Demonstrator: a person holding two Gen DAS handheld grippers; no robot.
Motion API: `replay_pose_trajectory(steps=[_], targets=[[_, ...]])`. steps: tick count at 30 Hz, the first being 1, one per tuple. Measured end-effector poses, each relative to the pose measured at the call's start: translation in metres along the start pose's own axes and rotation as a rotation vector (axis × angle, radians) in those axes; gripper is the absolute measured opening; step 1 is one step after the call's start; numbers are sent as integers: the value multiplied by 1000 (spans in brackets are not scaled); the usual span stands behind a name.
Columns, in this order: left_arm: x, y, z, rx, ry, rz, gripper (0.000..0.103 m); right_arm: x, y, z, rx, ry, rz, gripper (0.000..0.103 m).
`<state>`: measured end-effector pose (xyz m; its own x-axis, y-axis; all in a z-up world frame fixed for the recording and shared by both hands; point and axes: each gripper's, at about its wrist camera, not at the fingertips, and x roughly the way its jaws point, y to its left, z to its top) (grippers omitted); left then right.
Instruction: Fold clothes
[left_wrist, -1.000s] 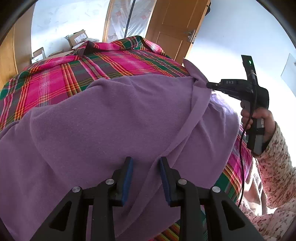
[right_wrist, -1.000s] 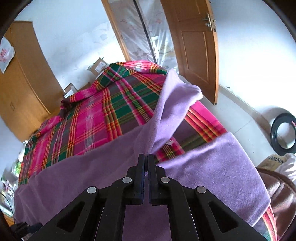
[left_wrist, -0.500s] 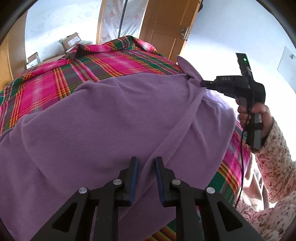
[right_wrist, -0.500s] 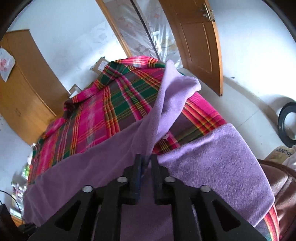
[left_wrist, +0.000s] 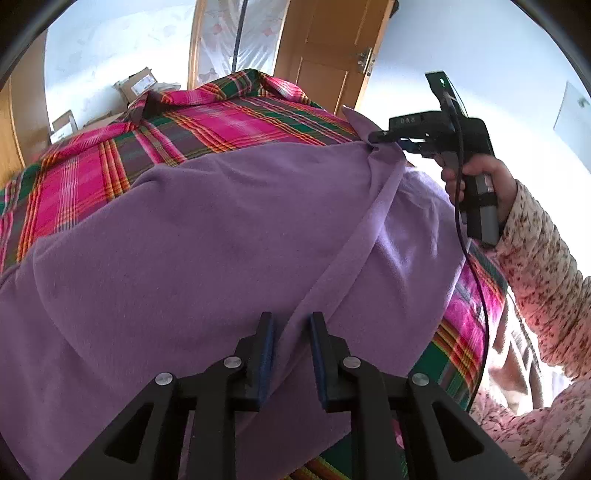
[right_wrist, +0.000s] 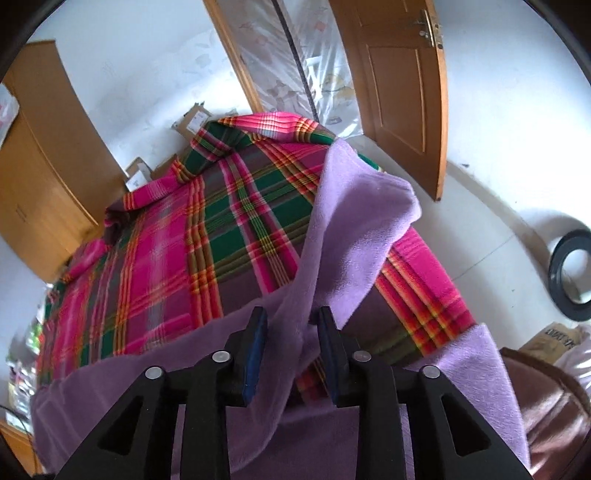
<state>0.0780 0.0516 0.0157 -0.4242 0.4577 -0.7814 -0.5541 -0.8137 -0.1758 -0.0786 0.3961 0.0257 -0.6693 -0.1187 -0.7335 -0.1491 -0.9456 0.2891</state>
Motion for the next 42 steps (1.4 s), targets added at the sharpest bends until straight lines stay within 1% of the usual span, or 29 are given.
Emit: replay_pose_trajectory(steps=[1, 3, 5, 7, 8, 9, 10, 11, 14, 17, 21, 23, 26, 29, 32, 35, 37, 42], targets=[[1, -2, 1, 12, 3, 6, 22, 2, 0, 0, 0, 1, -2, 11], [3, -6, 2, 35, 8, 17, 27, 2, -1, -1, -3, -3, 3, 8], [5, -9, 3, 54, 11, 29, 28, 2, -2, -2, -3, -7, 8, 7], [6, -11, 5, 63, 11, 26, 28, -2, -3, -3, -3, -22, 15, 7], [6, -11, 6, 62, 9, 21, 27, -4, -3, -3, -4, -30, 18, 7], [6, -11, 6, 60, 6, 15, 18, -7, -4, -3, -5, -40, 22, 7], [5, -11, 7, 57, 5, 4, 7, -11, -5, -3, -5, -50, 26, 7], [4, -11, 7, 55, -2, 3, 4, -15, -6, -3, -5, -60, 29, 7], [-1, -10, 9, 49, -29, 1, 3, -28, -7, -2, -3, -100, 45, 6], [-15, -10, 12, 38, -85, 6, 3, -45, -6, 0, -9, -156, 57, 6], [-34, -14, 17, 43, -156, 21, 3, -73, 1, 3, -38, -243, 45, 6], [-41, -17, 18, 50, -178, 27, 3, -85, 3, 2, -48, -276, 40, 6], [-50, -23, 17, 60, -201, 15, 3, -106, 2, -1, -59, -330, 19, 6], [-56, -32, 15, 94, -212, 18, 3, -127, -1, -8, -71, -373, 5, 6], [-57, -40, 12, 103, -215, 2, 3, -143, -8, -17, -72, -400, -13, 6], [-52, -49, 9, 125, -199, -8, 3, -151, -17, -27, -63, -411, -26, 6], [-44, -57, 7, 155, -175, 0, 3, -150, -24, -34, -47, -399, -41, 6], [-28, -60, -1, 162, -109, -8, 3, -138, -48, -59, 5, -336, -58, 6]])
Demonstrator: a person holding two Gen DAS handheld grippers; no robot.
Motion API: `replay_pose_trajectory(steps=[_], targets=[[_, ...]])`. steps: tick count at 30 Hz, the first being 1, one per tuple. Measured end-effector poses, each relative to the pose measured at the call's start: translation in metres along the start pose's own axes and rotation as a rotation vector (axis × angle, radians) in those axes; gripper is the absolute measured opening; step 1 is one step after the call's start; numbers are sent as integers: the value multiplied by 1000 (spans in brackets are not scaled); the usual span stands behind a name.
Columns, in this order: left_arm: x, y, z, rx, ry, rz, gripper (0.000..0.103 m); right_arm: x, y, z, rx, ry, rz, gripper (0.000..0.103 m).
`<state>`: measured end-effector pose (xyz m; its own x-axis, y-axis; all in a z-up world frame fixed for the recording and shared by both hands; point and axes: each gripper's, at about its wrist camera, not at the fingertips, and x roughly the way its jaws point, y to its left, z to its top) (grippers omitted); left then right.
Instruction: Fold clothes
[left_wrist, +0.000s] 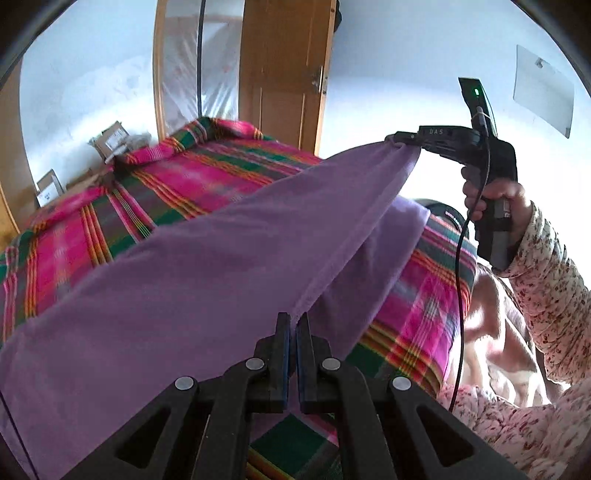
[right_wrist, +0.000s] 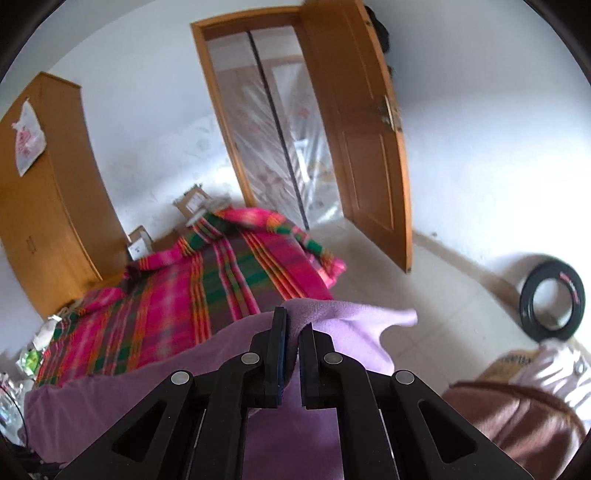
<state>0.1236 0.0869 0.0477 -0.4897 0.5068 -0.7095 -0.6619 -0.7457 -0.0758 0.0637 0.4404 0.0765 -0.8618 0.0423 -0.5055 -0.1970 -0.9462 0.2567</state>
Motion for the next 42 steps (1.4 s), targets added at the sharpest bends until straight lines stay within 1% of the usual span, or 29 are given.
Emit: replay_pose_trajectory(steps=[3, 6, 15, 21, 22, 24, 26, 30, 32, 34, 37, 42], targets=[[5, -3, -4, 8, 25, -1, 3, 7, -12, -15, 30, 39, -12, 6], [9, -5, -7, 8, 43, 0, 3, 9, -20, -28, 58, 58, -16, 6], [21, -10, -18, 14, 111, -1, 4, 13, -51, -55, 160, 126, -5, 6], [25, -7, -18, 4, 133, -21, 5, 14, -76, -67, 274, 180, 62, 10], [25, -7, -17, 3, 140, -27, 6, 14, -79, -66, 286, 185, 76, 10], [25, -6, -15, 5, 148, -32, 6, 13, -83, -64, 297, 192, 88, 14], [25, -5, -12, 1, 146, -40, 7, 11, -84, -59, 292, 189, 89, 22], [24, 3, -3, -44, 124, -95, 7, 5, -83, -47, 276, 156, 100, 24], [26, 4, 1, -58, 122, -120, 7, 3, -85, -40, 283, 132, 108, 28], [29, 4, 5, -55, 121, -128, 7, 6, -88, -32, 291, 125, 115, 30], [33, 2, 10, -49, 123, -142, 7, 24, -95, -17, 316, 178, 148, 31], [42, -1, 17, -44, 128, -173, 7, 58, -109, -10, 429, 277, 180, 31]])
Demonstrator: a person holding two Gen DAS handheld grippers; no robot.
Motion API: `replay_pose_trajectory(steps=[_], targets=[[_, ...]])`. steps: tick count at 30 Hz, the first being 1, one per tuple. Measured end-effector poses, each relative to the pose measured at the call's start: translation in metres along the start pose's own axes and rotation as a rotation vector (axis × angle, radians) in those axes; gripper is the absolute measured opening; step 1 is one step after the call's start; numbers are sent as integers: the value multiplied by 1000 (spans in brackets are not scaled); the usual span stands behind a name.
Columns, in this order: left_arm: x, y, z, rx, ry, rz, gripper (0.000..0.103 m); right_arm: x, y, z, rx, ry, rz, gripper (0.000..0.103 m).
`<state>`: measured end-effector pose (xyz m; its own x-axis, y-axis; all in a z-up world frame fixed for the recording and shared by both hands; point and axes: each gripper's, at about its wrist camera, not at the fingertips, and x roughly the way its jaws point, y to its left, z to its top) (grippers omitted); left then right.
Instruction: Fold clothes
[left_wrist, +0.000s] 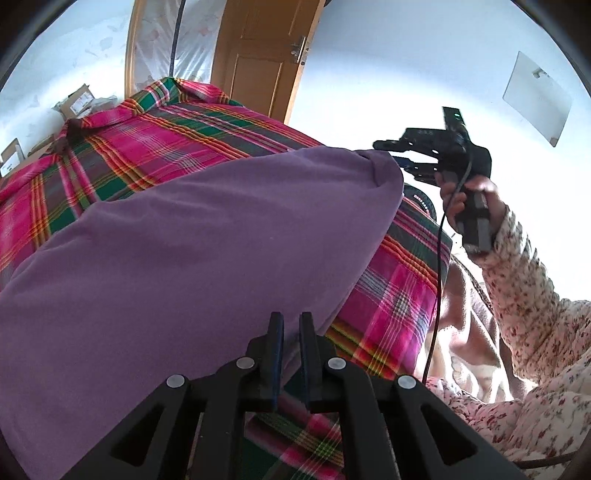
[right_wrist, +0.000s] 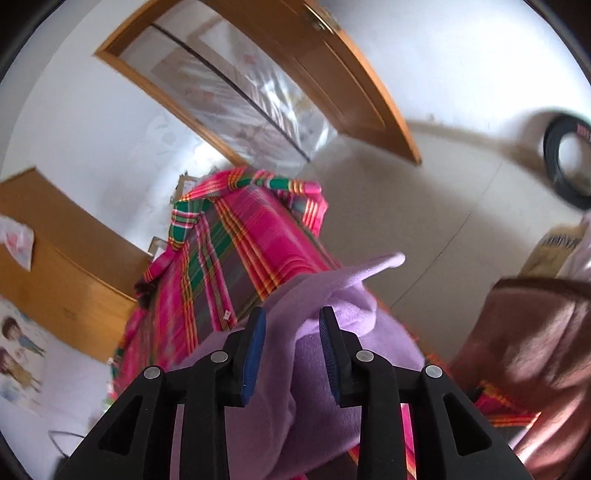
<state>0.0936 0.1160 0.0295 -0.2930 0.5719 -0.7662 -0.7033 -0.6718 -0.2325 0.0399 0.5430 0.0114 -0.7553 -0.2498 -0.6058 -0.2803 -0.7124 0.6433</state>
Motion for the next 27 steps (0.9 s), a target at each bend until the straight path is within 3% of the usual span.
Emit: replay_pose_trajectory(steps=[1, 4, 5, 11, 17, 27], targets=[[2, 0, 1, 1, 4, 1, 8, 3, -1, 2, 7, 8, -4, 30], [7, 1, 3, -1, 18, 4, 8, 8, -1, 8, 13, 12, -9, 9], [9, 1, 3, -4, 21, 5, 8, 8, 0, 9, 10, 7, -9, 7], [13, 5, 5, -25, 29, 3, 8, -8, 1, 21, 10, -84, 8, 3], [14, 4, 4, -35, 37, 2, 8, -38, -4, 11, -24, -183, -13, 3], [17, 2, 4, -38, 49, 3, 8, -31, -70, -19, 118, -88, -93, 3]])
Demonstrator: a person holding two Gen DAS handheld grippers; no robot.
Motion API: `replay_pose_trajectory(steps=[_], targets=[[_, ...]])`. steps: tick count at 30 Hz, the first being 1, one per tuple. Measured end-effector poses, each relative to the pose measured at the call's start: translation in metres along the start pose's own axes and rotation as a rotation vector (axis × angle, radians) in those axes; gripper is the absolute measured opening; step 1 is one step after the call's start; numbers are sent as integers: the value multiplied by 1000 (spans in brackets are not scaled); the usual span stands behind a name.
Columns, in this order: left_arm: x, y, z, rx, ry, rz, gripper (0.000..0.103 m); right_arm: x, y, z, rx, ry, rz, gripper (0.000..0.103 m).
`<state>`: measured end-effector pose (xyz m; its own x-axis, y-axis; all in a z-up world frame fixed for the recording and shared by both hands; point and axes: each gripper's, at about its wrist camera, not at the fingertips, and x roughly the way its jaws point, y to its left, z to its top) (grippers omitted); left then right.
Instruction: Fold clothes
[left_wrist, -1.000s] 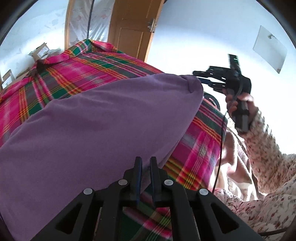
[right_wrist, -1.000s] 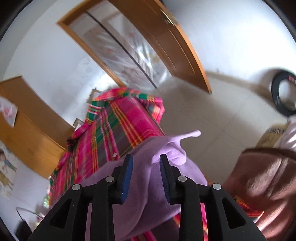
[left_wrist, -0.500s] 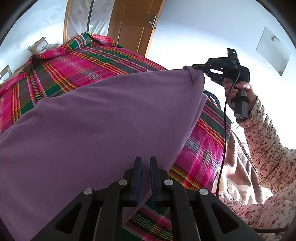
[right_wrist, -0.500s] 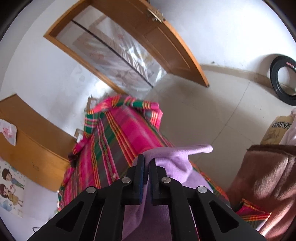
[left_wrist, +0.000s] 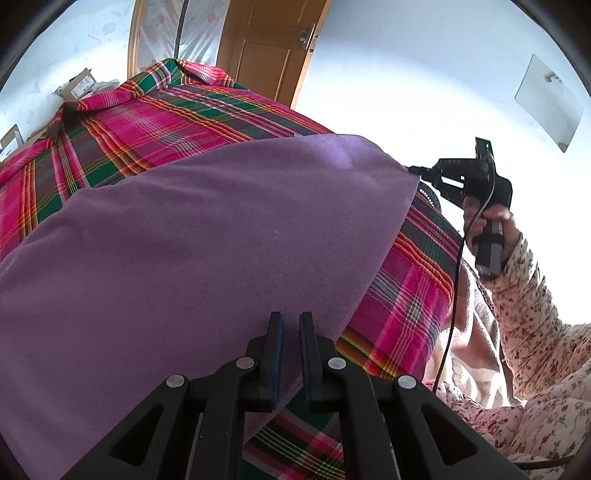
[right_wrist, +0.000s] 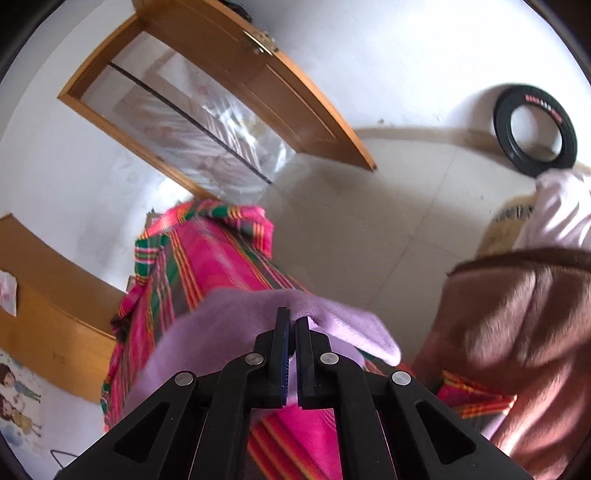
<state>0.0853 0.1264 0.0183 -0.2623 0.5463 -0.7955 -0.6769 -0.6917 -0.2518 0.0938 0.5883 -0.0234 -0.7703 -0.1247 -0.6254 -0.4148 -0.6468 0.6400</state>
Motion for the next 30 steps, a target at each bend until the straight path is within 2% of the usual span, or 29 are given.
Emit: replay_pose_trajectory(steps=[4, 6, 7, 10, 12, 15, 16, 17, 18, 21, 26, 30], targets=[[1, 0, 2, -3, 2, -1, 8, 4, -9, -3, 4, 48, -29, 5], [2, 0, 3, -4, 3, -2, 8, 5, -5, -2, -25, 76, -119, 8], [2, 0, 4, -4, 4, -2, 8, 2, -3, -1, -30, 69, -149, 11], [5, 0, 7, -7, 8, -8, 8, -7, 4, 2, -53, 17, -204, 12], [6, 1, 7, -9, 9, -11, 8, -12, 8, 7, -59, -15, -175, 12], [7, 3, 9, -14, 12, -21, 8, -4, 21, 17, -81, 1, -82, 13], [7, 3, 9, -16, 13, -23, 8, 1, 26, 20, -92, 12, -49, 17], [8, 3, 10, -16, 13, -25, 8, 6, 31, 23, -104, 23, -16, 27], [8, 3, 10, -16, 14, -26, 9, 12, 36, 25, -111, 40, 18, 31], [8, 5, 11, -20, 15, -35, 9, 32, 47, 30, -130, 101, 128, 35], [8, 7, 13, -29, 17, -49, 9, 63, 62, 32, -176, 197, 104, 37], [8, 9, 14, -35, 18, -58, 9, 68, 62, 22, -193, 223, 107, 37]])
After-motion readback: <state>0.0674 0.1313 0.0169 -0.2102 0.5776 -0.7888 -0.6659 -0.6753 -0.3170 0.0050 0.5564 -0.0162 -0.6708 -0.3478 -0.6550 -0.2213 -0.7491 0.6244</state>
